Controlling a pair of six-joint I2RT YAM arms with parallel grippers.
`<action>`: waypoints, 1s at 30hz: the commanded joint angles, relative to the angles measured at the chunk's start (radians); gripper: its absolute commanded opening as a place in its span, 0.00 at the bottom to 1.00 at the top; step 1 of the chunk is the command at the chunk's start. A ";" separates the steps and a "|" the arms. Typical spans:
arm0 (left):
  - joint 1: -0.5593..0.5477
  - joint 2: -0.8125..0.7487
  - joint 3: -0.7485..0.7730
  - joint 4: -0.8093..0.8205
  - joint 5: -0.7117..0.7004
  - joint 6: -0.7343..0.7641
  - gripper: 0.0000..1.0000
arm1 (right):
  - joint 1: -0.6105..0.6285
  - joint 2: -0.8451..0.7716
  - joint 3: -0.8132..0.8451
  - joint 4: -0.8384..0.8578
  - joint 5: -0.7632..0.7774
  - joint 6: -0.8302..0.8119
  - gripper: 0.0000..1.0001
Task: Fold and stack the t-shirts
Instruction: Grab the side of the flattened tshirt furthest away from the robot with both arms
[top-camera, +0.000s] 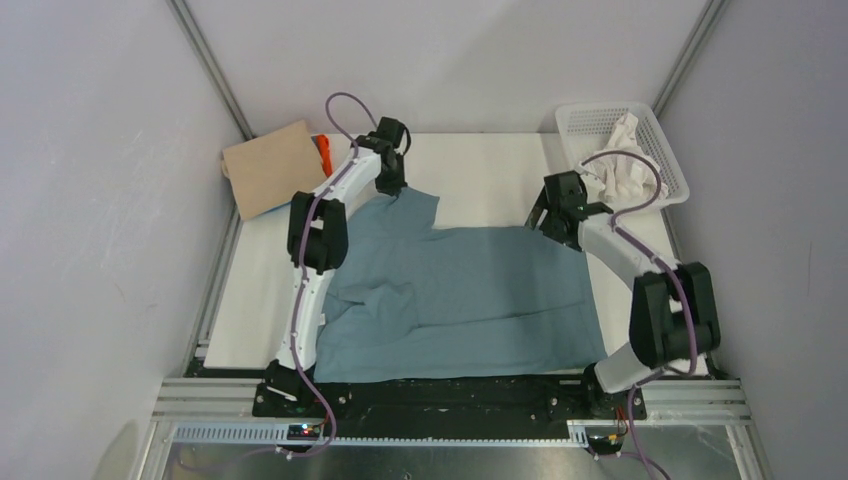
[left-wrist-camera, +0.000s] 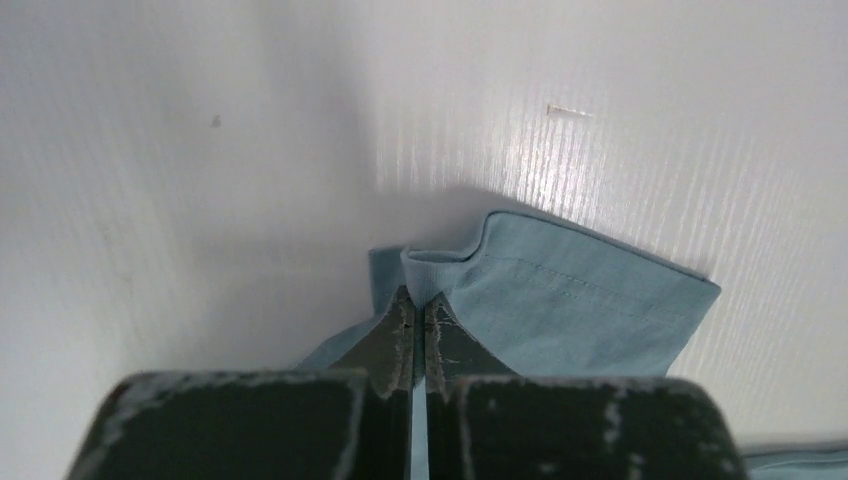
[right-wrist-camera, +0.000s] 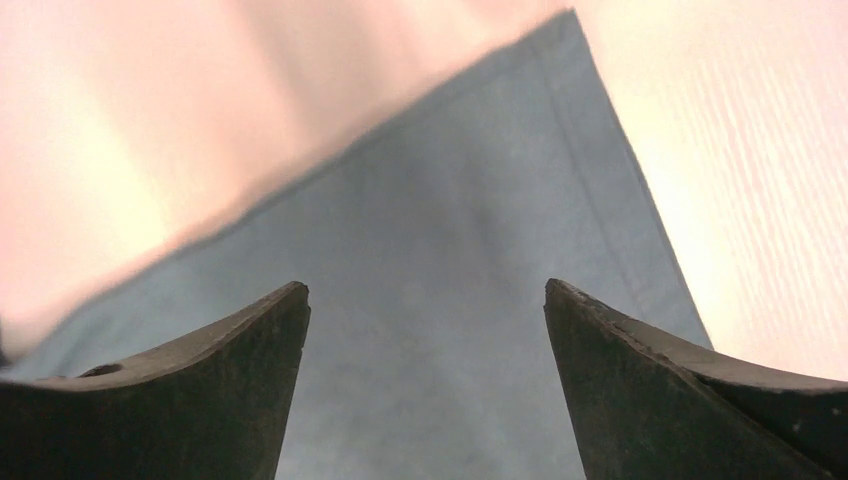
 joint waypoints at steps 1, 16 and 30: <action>0.001 -0.005 0.052 -0.003 0.034 0.063 0.00 | -0.023 0.151 0.147 -0.009 0.138 0.011 0.90; -0.010 -0.127 -0.022 -0.001 0.022 0.115 0.00 | -0.029 0.692 0.769 -0.522 0.344 0.114 0.80; -0.017 -0.183 -0.071 0.001 0.008 0.118 0.00 | -0.036 0.673 0.667 -0.554 0.358 0.122 0.66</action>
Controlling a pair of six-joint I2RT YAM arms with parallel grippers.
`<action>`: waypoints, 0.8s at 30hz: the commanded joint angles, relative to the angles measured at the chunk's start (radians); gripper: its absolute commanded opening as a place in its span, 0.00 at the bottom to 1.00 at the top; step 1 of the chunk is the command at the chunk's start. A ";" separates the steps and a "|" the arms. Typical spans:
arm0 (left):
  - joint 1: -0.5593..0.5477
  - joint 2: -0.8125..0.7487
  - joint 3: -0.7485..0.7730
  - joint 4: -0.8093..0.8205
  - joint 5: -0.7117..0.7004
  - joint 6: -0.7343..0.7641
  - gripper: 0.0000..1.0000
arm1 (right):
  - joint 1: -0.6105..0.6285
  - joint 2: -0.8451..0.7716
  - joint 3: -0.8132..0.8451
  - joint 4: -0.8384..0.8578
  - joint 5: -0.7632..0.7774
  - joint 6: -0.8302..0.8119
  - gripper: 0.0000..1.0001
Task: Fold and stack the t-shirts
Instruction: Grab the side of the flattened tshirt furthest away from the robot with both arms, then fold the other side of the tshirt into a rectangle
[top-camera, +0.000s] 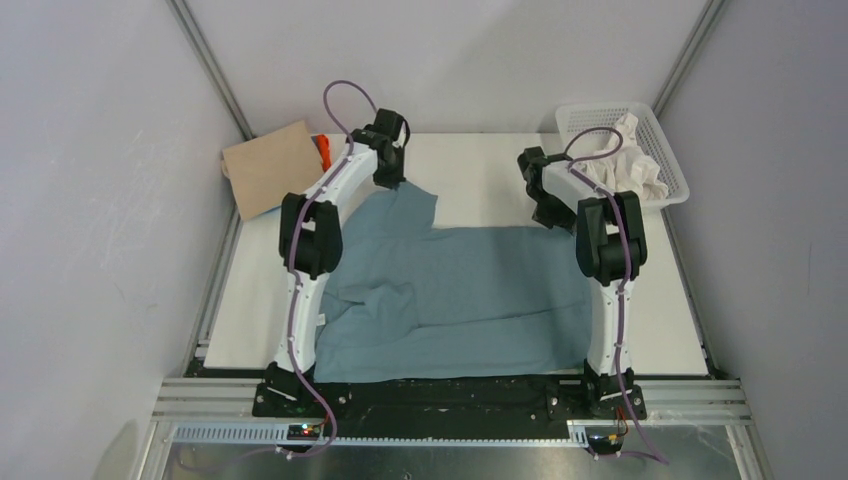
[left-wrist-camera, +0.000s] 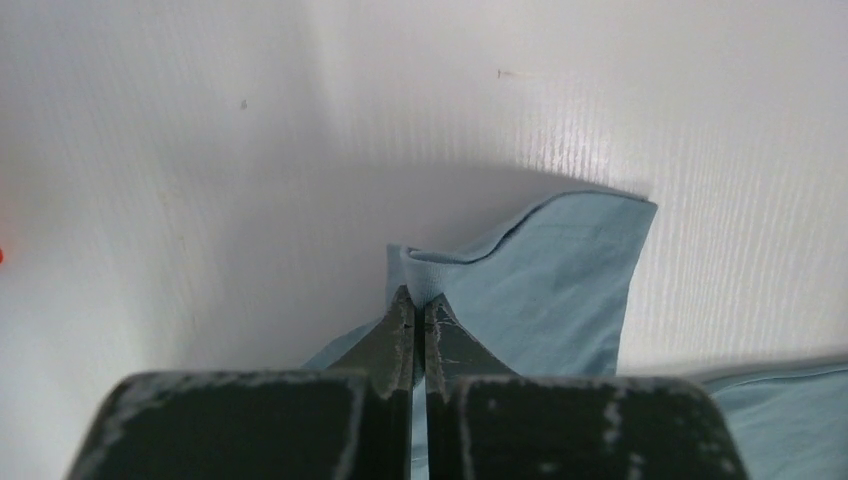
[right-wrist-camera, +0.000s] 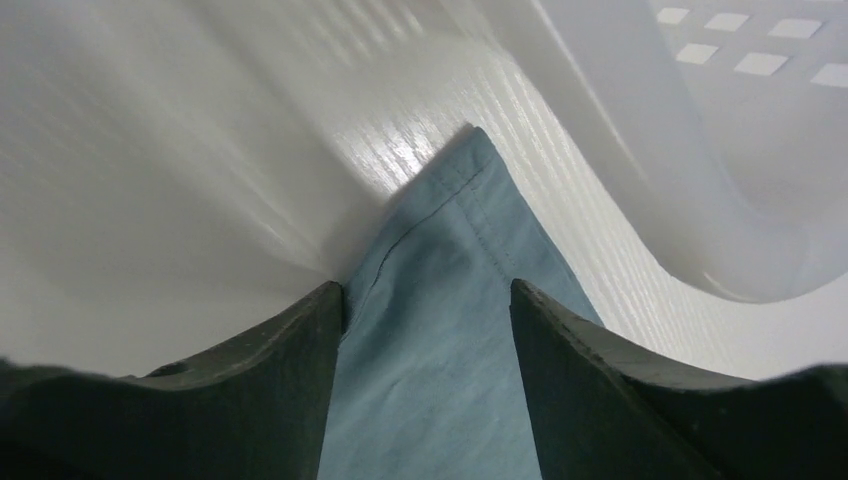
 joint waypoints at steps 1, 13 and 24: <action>-0.005 -0.088 -0.030 0.008 -0.005 0.025 0.00 | -0.007 -0.052 -0.070 0.007 0.034 0.027 0.63; -0.005 -0.173 -0.170 0.064 -0.030 0.031 0.00 | -0.012 -0.056 -0.113 0.090 -0.074 0.094 0.22; -0.020 -0.295 -0.288 0.127 -0.013 0.047 0.00 | 0.007 -0.152 -0.182 0.207 -0.066 0.052 0.00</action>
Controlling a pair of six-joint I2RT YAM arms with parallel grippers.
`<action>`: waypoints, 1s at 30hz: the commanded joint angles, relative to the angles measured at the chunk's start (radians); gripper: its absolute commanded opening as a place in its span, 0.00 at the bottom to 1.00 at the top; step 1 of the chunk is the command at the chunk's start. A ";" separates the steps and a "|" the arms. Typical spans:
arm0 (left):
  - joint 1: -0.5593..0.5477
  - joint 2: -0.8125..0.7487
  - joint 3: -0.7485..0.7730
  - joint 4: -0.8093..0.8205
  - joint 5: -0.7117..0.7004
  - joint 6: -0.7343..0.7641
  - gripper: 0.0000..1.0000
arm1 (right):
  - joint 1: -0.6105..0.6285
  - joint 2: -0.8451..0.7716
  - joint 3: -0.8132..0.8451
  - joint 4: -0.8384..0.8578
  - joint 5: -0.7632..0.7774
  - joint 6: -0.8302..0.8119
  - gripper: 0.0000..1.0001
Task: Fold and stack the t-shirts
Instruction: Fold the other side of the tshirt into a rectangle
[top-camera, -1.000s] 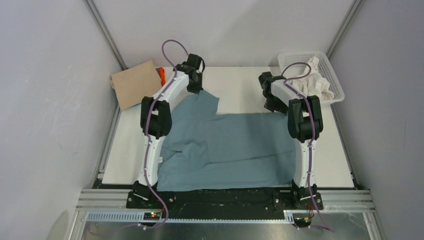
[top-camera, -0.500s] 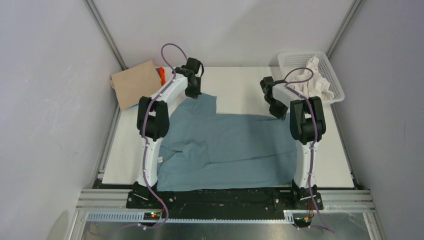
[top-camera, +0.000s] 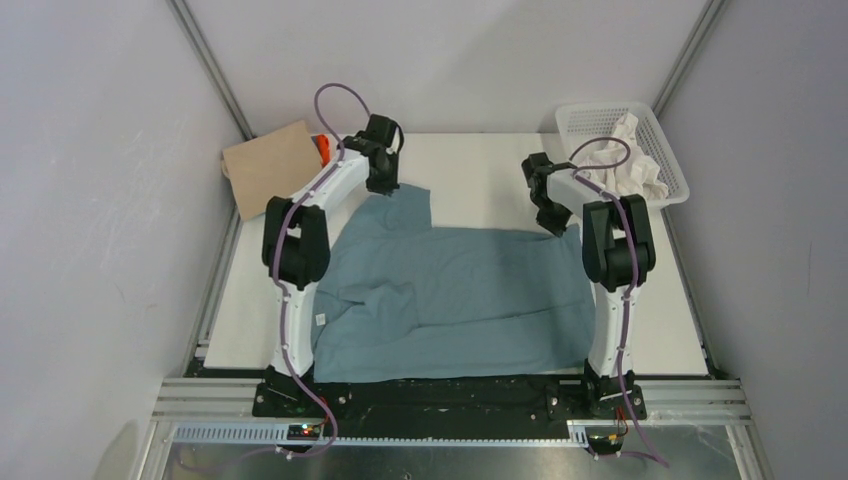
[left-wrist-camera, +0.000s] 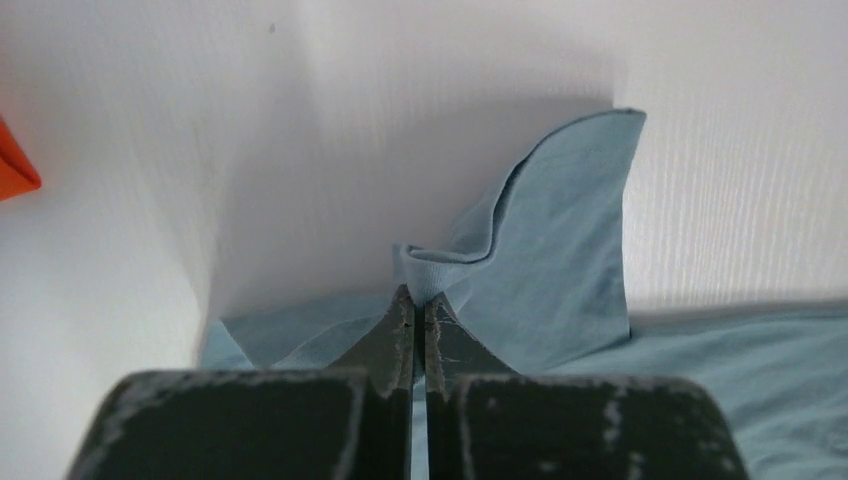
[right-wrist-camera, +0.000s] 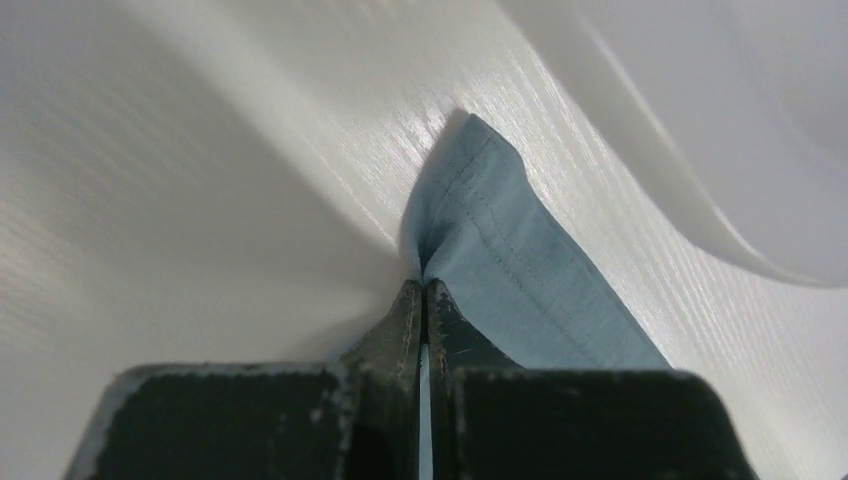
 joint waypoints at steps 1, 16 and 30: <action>-0.026 -0.148 -0.073 0.061 -0.006 0.036 0.00 | 0.015 -0.110 -0.072 0.102 -0.012 0.000 0.00; -0.146 -0.605 -0.640 0.245 -0.106 -0.017 0.00 | 0.123 -0.355 -0.307 0.090 0.022 0.006 0.00; -0.304 -1.042 -1.072 0.276 -0.211 -0.176 0.00 | 0.173 -0.615 -0.513 0.050 0.058 0.020 0.00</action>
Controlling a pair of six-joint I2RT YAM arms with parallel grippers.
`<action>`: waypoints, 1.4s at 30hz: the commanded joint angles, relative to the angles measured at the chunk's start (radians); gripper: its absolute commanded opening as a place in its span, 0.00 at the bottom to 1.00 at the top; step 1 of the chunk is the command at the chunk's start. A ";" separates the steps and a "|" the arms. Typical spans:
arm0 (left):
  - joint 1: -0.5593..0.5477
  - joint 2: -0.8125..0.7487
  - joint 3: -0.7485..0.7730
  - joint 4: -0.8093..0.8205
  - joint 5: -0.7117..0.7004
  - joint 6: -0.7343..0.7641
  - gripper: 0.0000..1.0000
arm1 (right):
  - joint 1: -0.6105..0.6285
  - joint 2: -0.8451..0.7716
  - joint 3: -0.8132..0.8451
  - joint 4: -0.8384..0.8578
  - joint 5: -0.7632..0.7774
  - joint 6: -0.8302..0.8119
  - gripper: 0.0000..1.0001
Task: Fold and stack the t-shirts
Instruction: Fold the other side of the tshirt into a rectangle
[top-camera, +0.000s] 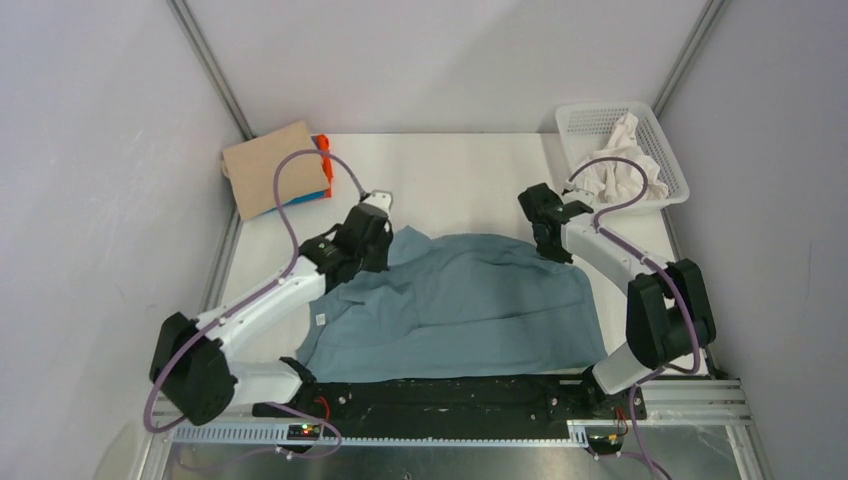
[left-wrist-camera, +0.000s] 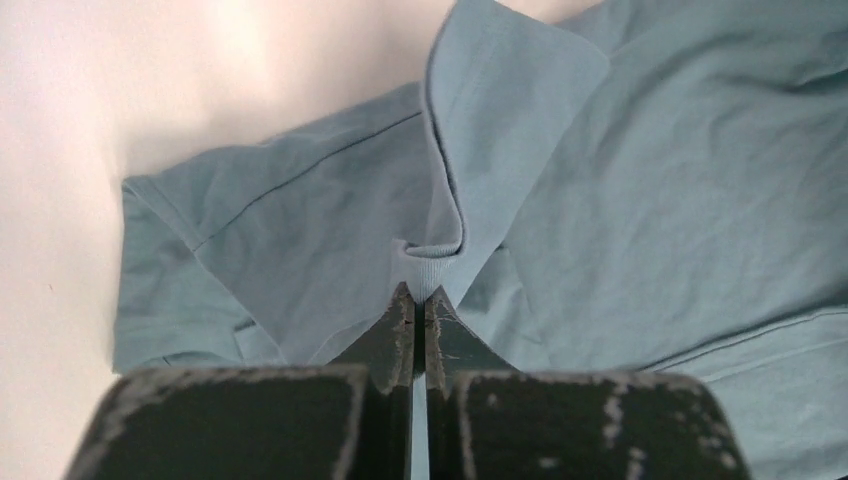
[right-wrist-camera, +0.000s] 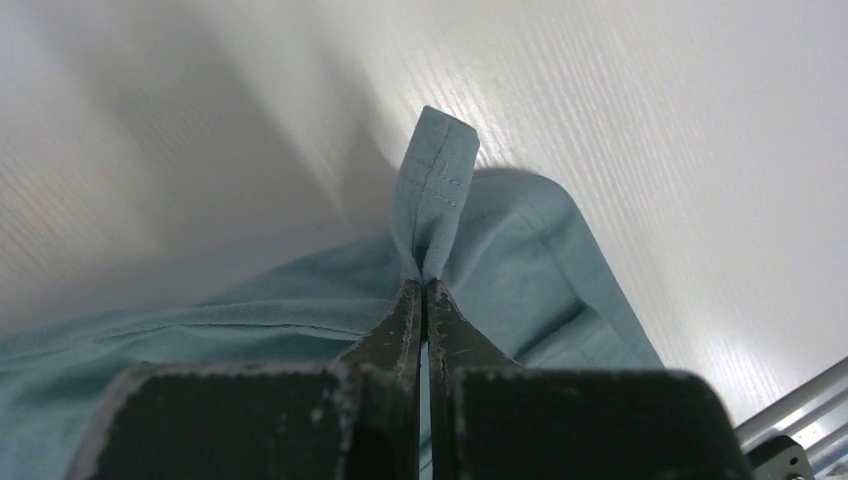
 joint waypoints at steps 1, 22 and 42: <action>-0.019 -0.143 -0.112 0.025 -0.054 -0.102 0.00 | -0.001 -0.075 -0.041 -0.014 0.052 0.004 0.00; -0.209 -0.517 -0.226 -0.243 -0.107 -0.320 0.00 | -0.014 -0.181 -0.104 -0.029 0.072 -0.088 0.00; -0.270 -0.480 -0.280 -0.483 0.043 -0.491 0.20 | 0.005 -0.401 -0.313 -0.349 0.174 0.276 0.75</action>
